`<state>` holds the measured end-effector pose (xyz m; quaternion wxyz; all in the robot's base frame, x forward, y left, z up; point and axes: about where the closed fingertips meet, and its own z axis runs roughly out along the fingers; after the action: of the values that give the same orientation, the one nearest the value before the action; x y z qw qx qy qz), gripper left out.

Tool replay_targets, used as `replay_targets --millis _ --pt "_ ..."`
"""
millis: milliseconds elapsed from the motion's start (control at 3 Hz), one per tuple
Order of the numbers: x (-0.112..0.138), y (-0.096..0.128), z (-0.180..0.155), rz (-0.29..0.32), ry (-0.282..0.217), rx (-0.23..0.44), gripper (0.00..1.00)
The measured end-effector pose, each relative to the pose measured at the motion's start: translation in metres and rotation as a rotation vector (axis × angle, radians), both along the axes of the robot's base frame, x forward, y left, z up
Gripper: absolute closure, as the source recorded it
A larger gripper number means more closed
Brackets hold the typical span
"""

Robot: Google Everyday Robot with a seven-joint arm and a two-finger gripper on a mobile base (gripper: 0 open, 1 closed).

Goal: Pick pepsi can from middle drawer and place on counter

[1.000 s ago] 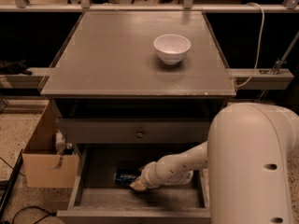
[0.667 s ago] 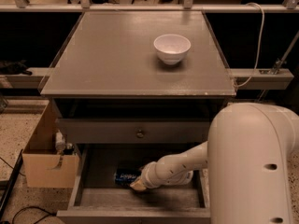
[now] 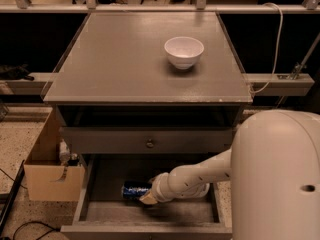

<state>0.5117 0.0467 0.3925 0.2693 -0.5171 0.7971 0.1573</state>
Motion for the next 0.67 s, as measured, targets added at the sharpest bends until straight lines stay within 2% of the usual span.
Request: replay_targets --millis 333,667 --pt "-0.018 -0.003 0.036 0.038 -0.019 0.017 1.00" --pt "-0.038 -0.017 0.085 0.066 -0.052 0.027 1.00"
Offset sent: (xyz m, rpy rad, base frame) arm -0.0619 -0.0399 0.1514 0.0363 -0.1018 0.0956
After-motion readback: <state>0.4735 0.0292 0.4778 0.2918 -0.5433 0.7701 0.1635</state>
